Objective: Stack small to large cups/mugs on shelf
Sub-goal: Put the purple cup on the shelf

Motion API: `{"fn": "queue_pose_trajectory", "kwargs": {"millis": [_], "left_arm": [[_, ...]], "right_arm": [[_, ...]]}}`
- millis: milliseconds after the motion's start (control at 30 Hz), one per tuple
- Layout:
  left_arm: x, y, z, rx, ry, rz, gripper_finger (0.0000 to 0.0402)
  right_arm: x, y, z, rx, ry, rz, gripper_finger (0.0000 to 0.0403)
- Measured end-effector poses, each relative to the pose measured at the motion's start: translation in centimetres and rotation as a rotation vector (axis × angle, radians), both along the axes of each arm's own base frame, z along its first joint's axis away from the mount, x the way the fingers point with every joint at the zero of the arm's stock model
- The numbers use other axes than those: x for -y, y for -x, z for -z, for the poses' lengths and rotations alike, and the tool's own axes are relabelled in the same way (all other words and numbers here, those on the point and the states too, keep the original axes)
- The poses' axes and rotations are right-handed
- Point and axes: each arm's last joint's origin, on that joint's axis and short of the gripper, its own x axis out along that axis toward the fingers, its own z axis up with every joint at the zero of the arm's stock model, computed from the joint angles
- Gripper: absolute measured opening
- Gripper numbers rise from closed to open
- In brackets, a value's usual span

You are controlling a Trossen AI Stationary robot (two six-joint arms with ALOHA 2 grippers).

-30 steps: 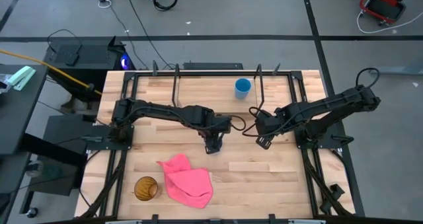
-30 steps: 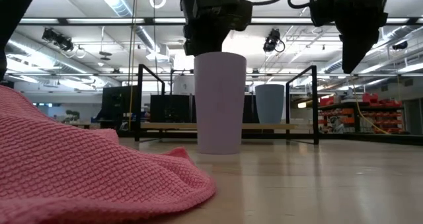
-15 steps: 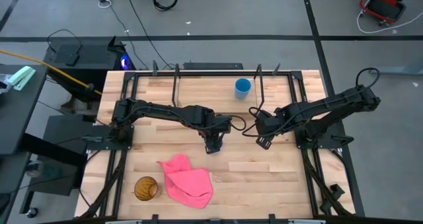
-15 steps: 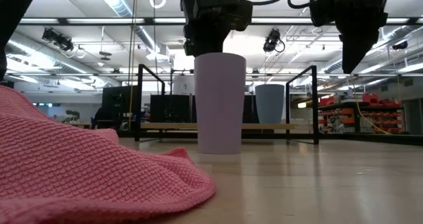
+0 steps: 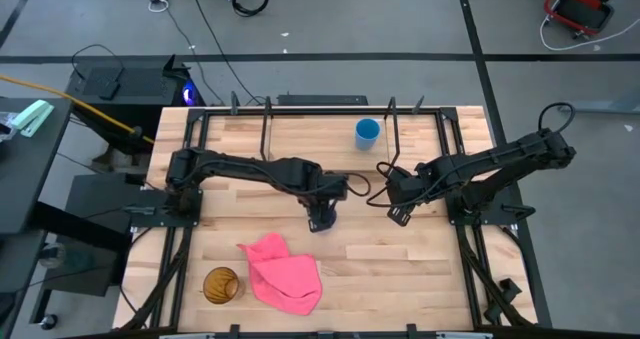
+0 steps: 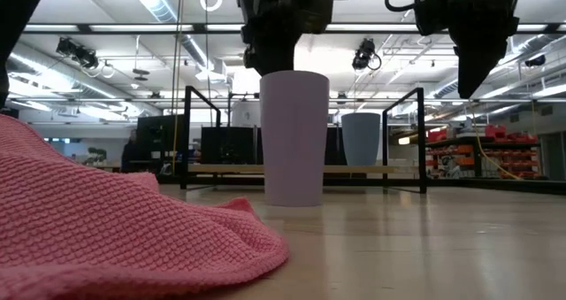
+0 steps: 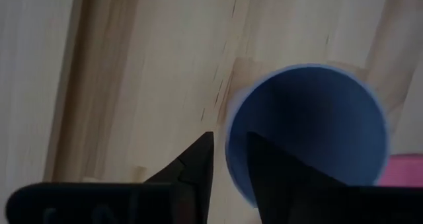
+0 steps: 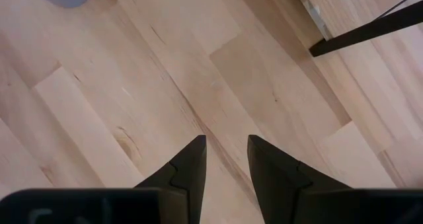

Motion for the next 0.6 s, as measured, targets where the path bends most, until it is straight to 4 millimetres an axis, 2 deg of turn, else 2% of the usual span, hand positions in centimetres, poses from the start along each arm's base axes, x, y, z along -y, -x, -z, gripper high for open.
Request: {"fn": "queue_pose_trajectory", "kwargs": {"millis": [233, 600], "left_arm": [[-0.1, 1.4, -2.7, 0.052, 0.005, -0.005, 0.0096], [-0.5, 4.7, -4.2, -0.125, -0.072, -0.056, 0.0096]], "right_arm": [[0.0, 0.0, 0.0, 0.000, 0.000, 0.000, 0.0119], [-0.1, -0.4, -0.2, 0.039, -0.005, -0.017, 0.0119]]}}
